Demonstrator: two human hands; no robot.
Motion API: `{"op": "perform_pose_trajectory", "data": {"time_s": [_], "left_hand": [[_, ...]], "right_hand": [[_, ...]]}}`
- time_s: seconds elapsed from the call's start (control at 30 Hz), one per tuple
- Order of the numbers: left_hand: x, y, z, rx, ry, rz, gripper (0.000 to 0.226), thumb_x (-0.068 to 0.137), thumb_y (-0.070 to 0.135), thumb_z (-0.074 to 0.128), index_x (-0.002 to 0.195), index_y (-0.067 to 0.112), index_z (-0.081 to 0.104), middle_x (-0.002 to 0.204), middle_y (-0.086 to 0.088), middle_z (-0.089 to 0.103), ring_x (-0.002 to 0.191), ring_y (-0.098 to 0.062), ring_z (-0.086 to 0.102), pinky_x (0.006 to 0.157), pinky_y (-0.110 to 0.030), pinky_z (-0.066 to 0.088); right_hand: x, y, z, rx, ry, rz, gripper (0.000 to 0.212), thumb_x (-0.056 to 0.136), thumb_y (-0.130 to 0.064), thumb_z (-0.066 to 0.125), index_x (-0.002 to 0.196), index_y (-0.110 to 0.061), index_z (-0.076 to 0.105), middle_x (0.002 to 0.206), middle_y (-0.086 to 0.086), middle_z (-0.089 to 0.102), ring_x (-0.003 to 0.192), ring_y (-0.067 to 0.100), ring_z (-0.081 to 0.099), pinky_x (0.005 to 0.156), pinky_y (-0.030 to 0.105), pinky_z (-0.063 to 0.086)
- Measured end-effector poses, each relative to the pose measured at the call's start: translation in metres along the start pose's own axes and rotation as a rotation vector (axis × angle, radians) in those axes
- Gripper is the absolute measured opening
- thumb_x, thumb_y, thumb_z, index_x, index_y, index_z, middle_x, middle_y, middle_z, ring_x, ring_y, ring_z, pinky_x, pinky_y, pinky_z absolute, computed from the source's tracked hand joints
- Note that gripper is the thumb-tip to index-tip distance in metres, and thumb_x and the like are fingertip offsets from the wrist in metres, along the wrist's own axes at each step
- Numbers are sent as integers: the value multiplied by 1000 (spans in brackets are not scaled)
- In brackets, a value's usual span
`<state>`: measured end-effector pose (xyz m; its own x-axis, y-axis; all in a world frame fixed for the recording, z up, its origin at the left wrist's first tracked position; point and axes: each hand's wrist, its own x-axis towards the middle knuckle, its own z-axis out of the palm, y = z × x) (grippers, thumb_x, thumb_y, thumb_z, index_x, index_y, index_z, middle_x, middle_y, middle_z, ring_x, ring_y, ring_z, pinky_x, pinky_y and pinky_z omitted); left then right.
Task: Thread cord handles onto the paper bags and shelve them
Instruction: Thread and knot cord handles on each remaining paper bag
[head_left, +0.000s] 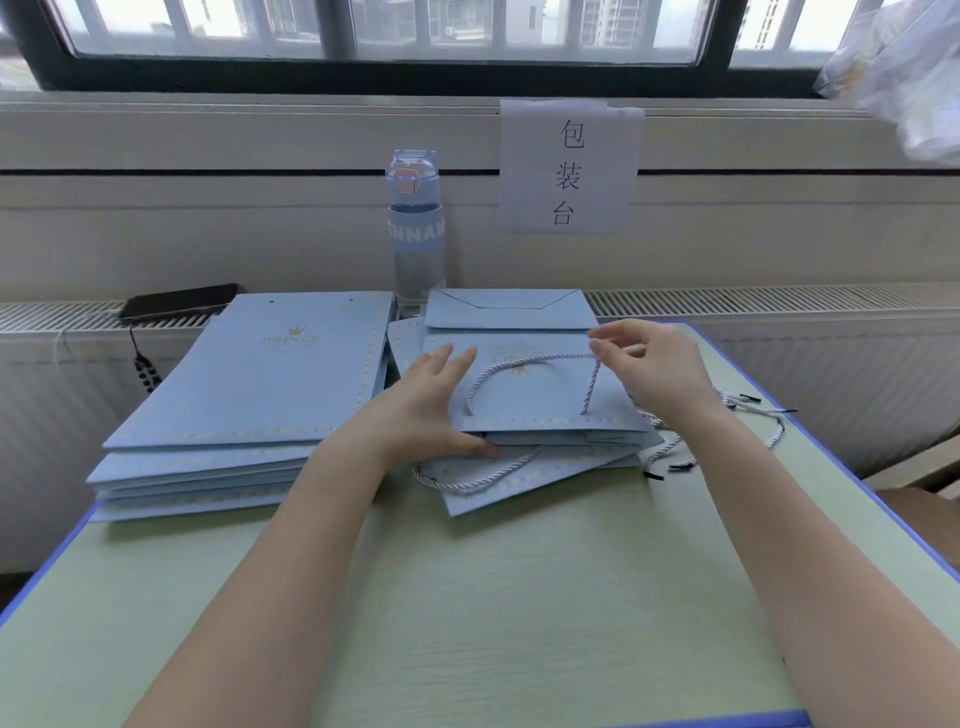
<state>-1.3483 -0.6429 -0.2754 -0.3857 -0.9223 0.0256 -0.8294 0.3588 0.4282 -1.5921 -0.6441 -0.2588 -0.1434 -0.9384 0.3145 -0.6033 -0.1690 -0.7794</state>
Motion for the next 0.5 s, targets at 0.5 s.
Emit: {"op": "perform_pose_trajectory", "data": {"time_s": [0.5], "left_hand": [[0, 3, -5, -269, 253, 213, 66, 74, 19, 81, 128, 40, 50, 157, 0, 20, 144, -17, 18, 113, -34, 25]], "right_hand": [[5, -8, -23, 373, 70, 70, 9, 83, -28, 63, 83, -26, 72, 95, 1, 72, 101, 17, 64, 100, 38, 45]]}}
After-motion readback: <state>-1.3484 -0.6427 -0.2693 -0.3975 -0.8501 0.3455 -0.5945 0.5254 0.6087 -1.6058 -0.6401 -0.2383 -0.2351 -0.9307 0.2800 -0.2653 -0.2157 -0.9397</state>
